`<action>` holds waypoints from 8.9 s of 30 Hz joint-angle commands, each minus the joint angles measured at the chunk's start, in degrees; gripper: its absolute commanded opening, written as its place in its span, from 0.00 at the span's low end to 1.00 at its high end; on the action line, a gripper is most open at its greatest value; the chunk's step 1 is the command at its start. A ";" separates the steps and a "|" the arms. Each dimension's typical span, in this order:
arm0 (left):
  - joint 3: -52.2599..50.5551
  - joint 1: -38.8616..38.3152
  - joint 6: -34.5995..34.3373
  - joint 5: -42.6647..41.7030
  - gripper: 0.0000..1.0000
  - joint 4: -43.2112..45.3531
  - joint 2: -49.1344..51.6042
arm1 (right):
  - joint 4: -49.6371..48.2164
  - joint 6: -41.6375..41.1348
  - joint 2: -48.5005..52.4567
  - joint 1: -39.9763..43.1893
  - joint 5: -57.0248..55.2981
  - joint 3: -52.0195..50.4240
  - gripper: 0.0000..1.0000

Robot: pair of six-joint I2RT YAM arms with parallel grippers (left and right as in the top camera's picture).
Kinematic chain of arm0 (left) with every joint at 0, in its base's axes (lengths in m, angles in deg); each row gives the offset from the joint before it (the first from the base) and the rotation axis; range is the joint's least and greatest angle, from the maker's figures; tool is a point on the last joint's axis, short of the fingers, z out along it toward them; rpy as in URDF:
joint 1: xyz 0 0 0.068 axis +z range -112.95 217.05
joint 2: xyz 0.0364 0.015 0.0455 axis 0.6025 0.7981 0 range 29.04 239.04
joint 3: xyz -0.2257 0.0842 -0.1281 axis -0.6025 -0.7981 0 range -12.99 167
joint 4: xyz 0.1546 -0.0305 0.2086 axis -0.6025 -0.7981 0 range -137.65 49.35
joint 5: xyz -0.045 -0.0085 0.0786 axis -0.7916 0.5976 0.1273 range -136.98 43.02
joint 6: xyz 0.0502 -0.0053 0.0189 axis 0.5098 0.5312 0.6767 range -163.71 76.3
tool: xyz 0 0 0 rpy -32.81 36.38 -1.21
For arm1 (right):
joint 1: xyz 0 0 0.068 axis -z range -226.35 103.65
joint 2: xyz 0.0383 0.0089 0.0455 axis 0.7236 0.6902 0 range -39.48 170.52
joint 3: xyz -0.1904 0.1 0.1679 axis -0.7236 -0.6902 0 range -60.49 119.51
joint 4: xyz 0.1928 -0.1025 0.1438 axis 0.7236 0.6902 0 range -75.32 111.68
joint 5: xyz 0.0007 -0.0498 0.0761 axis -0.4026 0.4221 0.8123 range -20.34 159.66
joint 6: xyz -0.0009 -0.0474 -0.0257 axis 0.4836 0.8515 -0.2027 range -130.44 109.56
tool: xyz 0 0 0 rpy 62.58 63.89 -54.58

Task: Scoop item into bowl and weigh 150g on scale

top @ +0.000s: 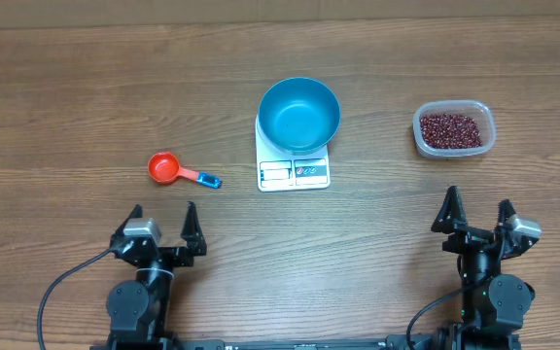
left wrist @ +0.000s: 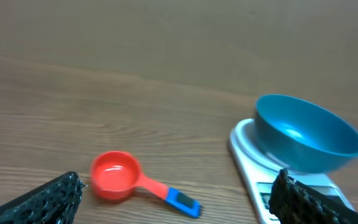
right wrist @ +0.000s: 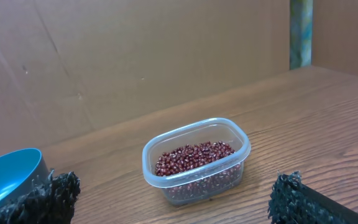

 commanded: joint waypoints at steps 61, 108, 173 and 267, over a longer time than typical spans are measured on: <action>67.41 -6.71 -54.42 11.28 0.96 -44.94 100.08 | -0.55 0.48 -0.52 -0.26 -0.92 -0.61 1.00; 67.41 -4.52 -50.69 11.87 0.53 -34.51 108.56 | -0.55 0.48 -0.52 -0.26 -0.94 -0.61 1.00; 106.79 -6.14 -33.79 -0.28 0.05 -63.71 108.54 | -0.55 0.48 -0.52 -0.26 -0.94 -0.61 1.00; 107.23 -18.84 -47.56 -14.95 0.09 -55.71 108.13 | -30.95 -30.71 65.07 -39.65 13.64 30.84 1.00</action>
